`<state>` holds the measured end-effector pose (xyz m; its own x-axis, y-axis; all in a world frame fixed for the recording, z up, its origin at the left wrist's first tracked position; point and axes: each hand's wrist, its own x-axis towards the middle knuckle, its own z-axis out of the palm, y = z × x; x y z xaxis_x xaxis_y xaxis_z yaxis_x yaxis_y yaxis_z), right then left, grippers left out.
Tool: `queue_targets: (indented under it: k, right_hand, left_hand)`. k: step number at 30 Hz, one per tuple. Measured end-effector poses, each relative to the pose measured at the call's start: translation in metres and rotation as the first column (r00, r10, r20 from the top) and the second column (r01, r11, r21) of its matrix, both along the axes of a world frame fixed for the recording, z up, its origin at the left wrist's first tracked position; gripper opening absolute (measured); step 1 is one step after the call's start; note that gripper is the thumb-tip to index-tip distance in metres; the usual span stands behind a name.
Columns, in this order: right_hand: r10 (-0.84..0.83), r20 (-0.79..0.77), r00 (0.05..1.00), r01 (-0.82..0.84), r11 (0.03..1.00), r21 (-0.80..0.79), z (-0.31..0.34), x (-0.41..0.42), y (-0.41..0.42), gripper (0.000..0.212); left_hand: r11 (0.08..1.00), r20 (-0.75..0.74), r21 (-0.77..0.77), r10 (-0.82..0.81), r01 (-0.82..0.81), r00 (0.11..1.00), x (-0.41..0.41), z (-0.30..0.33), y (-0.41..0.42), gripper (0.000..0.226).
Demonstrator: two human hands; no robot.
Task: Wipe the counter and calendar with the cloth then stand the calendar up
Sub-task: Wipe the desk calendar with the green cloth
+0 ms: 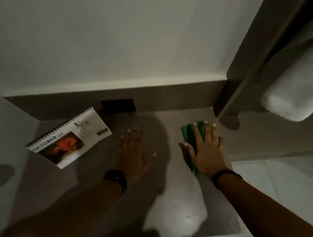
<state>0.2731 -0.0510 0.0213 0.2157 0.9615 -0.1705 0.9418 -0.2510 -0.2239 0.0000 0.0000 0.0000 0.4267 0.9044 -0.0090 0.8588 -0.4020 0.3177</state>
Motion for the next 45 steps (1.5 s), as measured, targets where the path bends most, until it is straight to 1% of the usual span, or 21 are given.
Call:
queue_targets:
  k: [1,3,5,7,9,13,17,19,23,26,27,29,32,34,36,37,39,41,42,43,45]
  right_hand:
    - [-0.026,-0.012,1.000,0.026,0.999,-0.039,-0.013,0.003,0.003,0.079]
    - [-0.068,-0.032,0.997,0.066,0.996,-0.062,-0.037,0.008,0.009,0.080]
    - [-0.089,-0.069,0.994,0.087,0.996,-0.036,-0.054,0.009,0.011,0.080]
    - [-0.096,-0.072,0.993,0.098,0.995,0.028,-0.066,0.006,0.011,0.077]
    - [-0.108,-0.060,0.992,0.113,0.990,0.082,-0.070,0.003,0.012,0.074]
    - [-0.131,-0.101,0.986,0.142,0.983,0.114,-0.069,-0.005,0.016,0.065]
    - [-0.155,-0.244,0.957,0.193,0.971,0.141,-0.061,-0.020,0.014,0.061]
    - [-0.128,-0.348,0.929,0.192,0.969,0.157,-0.056,-0.042,0.007,0.060]
    - [-0.053,-0.527,0.848,0.177,0.966,0.186,-0.049,-0.120,-0.005,0.060]
    - [-0.013,-0.635,0.773,0.199,0.954,0.223,-0.044,-0.187,0.005,0.060]
    - [0.003,-0.668,0.744,0.216,0.945,0.245,-0.042,-0.209,0.013,0.060]
    - [0.032,-0.720,0.694,0.244,0.930,0.276,-0.038,-0.254,0.032,0.060]
    - [0.083,-0.760,0.644,0.262,0.910,0.321,-0.032,-0.313,0.067,0.063]
    - [0.127,-0.765,0.631,0.260,0.895,0.363,-0.030,-0.342,0.087,0.066]
    - [0.170,-0.753,0.636,0.237,0.885,0.400,-0.035,-0.361,0.100,0.071]
    - [0.190,-0.727,0.660,0.198,0.889,0.412,-0.041,-0.367,0.105,0.073]
    - [0.242,-0.602,0.761,0.066,0.895,0.442,-0.057,-0.372,0.110,0.079]
    - [0.279,-0.471,0.837,-0.038,0.888,0.458,-0.072,-0.366,0.116,0.097]
    - [0.266,-0.447,0.854,-0.042,0.892,0.451,-0.076,-0.362,0.119,0.107]
    - [0.232,-0.459,0.858,-0.011,0.900,0.435,-0.077,-0.361,0.122,0.110]
    - [0.150,-0.541,0.827,0.105,0.905,0.412,-0.072,-0.370,0.126,0.101]
  left_hand:
    - [0.998,-0.019,-0.060,0.011,-0.012,1.000,-0.001,-0.017,-0.002,0.093]
    - [0.995,-0.071,-0.089,0.029,-0.036,0.997,-0.004,-0.045,-0.004,0.091]
    - [0.998,-0.108,-0.052,0.032,-0.038,0.994,-0.007,-0.063,-0.008,0.087]
    - [0.999,-0.138,-0.011,0.032,-0.034,0.990,-0.006,-0.075,-0.010,0.084]
    - [0.999,-0.146,0.034,0.035,-0.031,0.989,-0.006,-0.082,-0.008,0.084]
    - [0.998,-0.140,0.052,0.046,-0.039,0.989,-0.007,-0.083,-0.007,0.084]
    - [1.000,-0.099,-0.019,0.023,-0.025,0.995,-0.014,-0.070,-0.009,0.088]
    - [0.998,-0.050,-0.030,0.059,-0.061,0.997,-0.032,-0.060,-0.016,0.090]
    - [0.969,0.072,0.119,0.209,-0.216,0.975,-0.102,-0.024,-0.016,0.092]
    - [0.918,0.080,0.333,0.200,-0.215,0.977,-0.164,0.018,0.010,0.093]
    - [0.907,0.051,0.377,0.184,-0.189,0.982,-0.181,0.032,0.021,0.095]
    - [0.910,-0.076,0.391,0.183,-0.140,0.980,-0.210,0.055,0.040,0.101]
    - [0.945,-0.325,0.309,0.207,-0.103,0.923,-0.238,0.072,0.062,0.101]
    - [0.967,-0.395,0.243,0.169,-0.075,0.903,-0.248,0.072,0.070,0.102]
    - [0.982,-0.395,0.179,0.125,-0.057,0.910,-0.253,0.069,0.074,0.103]
    - [0.986,-0.384,0.159,0.111,-0.052,0.917,-0.256,0.067,0.075,0.103]
    - [0.986,-0.380,0.167,0.091,-0.028,0.921,-0.259,0.063,0.078,0.103]
    - [0.983,-0.401,0.186,0.081,-0.006,0.912,-0.261,0.060,0.080,0.106]
    - [0.982,-0.406,0.191,0.082,-0.003,0.910,-0.262,0.059,0.081,0.107]
    - [0.980,-0.406,0.198,0.084,-0.002,0.910,-0.261,0.059,0.082,0.108]
    - [0.976,-0.414,0.216,0.088,0.004,0.906,-0.260,0.058,0.083,0.109]
